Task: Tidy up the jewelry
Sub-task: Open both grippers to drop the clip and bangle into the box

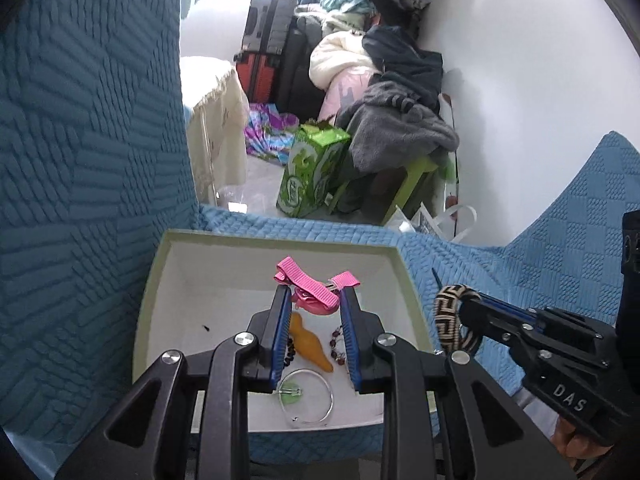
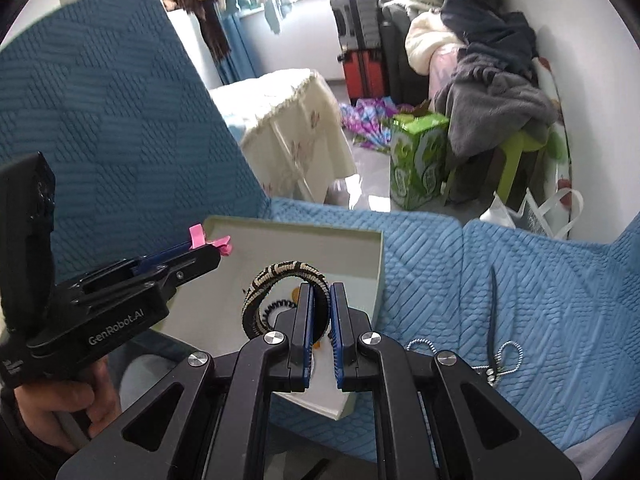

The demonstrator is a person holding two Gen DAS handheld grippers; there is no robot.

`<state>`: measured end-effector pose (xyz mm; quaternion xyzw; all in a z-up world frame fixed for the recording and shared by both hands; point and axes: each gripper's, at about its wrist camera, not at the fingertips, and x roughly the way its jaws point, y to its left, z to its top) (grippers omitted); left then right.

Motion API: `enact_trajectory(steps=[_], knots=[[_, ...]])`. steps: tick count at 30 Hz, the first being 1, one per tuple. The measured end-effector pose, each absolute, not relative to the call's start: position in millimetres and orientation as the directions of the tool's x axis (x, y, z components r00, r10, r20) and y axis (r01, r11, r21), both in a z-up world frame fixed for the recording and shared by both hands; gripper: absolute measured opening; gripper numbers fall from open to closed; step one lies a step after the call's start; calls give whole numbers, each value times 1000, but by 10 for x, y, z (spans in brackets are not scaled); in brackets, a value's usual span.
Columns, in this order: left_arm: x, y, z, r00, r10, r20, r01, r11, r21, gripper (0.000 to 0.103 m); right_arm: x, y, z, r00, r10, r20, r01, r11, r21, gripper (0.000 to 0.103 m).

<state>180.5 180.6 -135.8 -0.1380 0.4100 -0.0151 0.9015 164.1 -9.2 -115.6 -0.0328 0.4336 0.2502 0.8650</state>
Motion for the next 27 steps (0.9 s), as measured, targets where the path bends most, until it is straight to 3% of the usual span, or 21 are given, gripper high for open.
enact_trajectory(steps=[10, 17, 19, 20, 21, 22, 24, 27], knots=[[1885, 1816, -1820, 616, -167, -770, -100, 953, -287, 24, 1796, 3, -1614, 434, 348, -831, -446, 885, 138, 7], [1887, 1774, -1738, 629, -135, -766, -107, 961, -256, 25, 1801, -15, -1597, 434, 354, -828, -446, 883, 144, 8], [1864, 1781, -1632, 646, -129, -753, -118, 957, -265, 26, 1827, -72, -1510, 439, 387, -811, -433, 882, 186, 23], [1845, 1777, -1570, 655, -118, -747, -127, 957, -262, 26, 1833, -105, -1455, 439, 407, -801, -432, 877, 209, 43], [1830, 1765, -1513, 664, -98, -741, -138, 959, -250, 26, 1830, -129, -1404, 446, 421, -789, -436, 873, 220, 53], [1818, 1744, -1451, 673, -74, -736, -150, 961, -234, 26, 1814, -163, -1320, 463, 434, -773, -445, 868, 221, 53], [1797, 1698, -1343, 688, -54, -724, -161, 961, -224, 35, 1805, -206, -1199, 483, 442, -756, -461, 862, 209, 53], [1762, 1634, -1206, 710, -6, -705, -196, 959, -206, 70, 1812, -333, -1012, 504, 459, -732, -464, 858, 219, 54]])
